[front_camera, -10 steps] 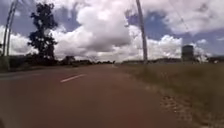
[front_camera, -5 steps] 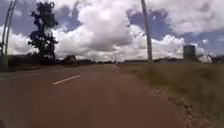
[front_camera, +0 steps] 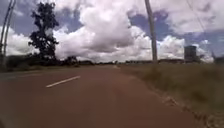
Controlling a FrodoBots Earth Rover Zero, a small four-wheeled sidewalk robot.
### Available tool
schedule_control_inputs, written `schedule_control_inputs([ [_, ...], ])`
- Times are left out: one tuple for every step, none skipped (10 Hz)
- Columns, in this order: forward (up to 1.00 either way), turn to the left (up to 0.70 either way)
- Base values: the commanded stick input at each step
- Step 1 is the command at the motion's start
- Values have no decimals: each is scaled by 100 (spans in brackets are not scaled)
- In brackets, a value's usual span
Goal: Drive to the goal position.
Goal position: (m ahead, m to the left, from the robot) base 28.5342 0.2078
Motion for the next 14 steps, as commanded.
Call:
schedule_control_inputs([
  [100, 0],
  [100, 0],
  [100, 0],
  [100, 0],
  [100, 0],
  [100, 0],
  [100, 0],
  [100, 0],
  [100, 0],
  [100, 0],
  [100, 0],
  [100, 0],
  [100, 0],
  [100, 0],
])
